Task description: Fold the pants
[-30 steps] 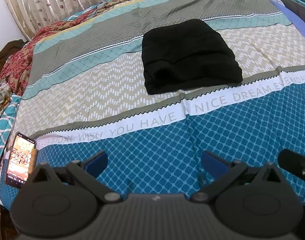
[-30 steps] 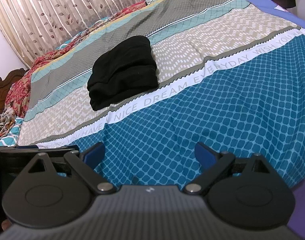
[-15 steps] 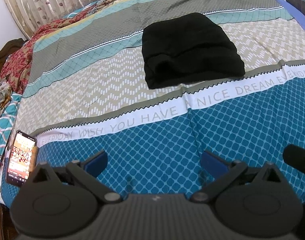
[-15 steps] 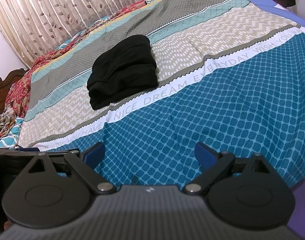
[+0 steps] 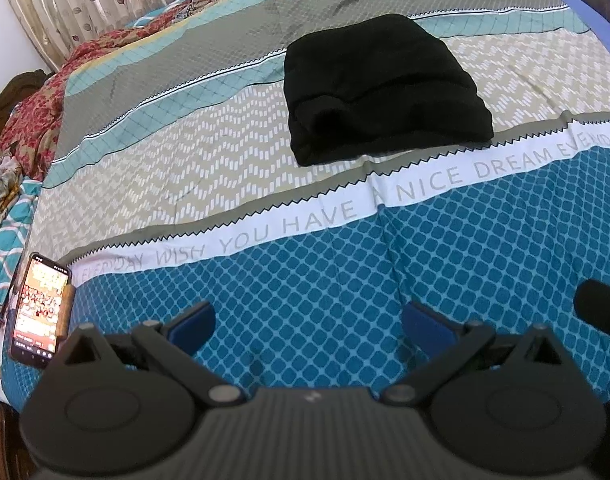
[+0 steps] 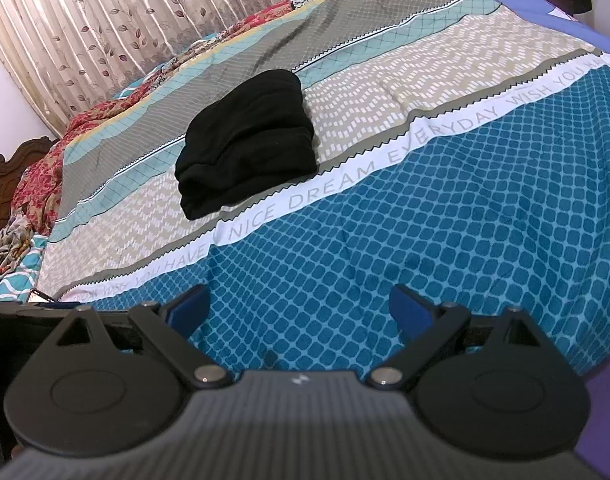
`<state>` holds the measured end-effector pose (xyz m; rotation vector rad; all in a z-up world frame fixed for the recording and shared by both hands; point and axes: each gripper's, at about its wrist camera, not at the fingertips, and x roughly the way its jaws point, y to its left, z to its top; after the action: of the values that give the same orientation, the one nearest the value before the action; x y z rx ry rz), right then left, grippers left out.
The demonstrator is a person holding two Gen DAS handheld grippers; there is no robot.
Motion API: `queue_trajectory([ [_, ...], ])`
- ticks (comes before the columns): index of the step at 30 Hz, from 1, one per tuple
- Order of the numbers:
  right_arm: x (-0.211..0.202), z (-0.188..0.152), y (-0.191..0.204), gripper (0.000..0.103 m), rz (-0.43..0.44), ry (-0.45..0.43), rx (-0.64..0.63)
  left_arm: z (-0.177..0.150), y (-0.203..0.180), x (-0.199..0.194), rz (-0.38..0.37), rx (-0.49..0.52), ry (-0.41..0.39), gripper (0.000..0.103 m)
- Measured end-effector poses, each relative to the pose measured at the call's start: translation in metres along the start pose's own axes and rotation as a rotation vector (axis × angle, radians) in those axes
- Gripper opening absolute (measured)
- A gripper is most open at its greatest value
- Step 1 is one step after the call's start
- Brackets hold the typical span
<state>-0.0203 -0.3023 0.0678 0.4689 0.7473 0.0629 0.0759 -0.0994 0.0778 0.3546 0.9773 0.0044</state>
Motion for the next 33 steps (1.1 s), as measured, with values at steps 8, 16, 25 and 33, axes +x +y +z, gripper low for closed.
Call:
queue_trajectory([
  [8, 0.001, 0.000, 0.000, 0.098, 0.003, 0.001, -0.002, -0.001, 0.000, 0.003, -0.005, 0.006, 0.021, 0.103],
  [16, 0.001, 0.001, 0.001, 0.098, 0.009, 0.006, -0.006, -0.001, 0.001, 0.008, -0.030, 0.001, 0.057, 0.103],
  [25, 0.002, 0.001, 0.002, 0.098, 0.016, 0.007, -0.021, -0.002, 0.001, 0.012, -0.048, -0.002, 0.079, 0.103],
  [33, 0.002, 0.002, 0.003, 0.098, 0.017, 0.003, -0.040, -0.003, 0.000, 0.014, -0.066, -0.005, 0.093, 0.103],
])
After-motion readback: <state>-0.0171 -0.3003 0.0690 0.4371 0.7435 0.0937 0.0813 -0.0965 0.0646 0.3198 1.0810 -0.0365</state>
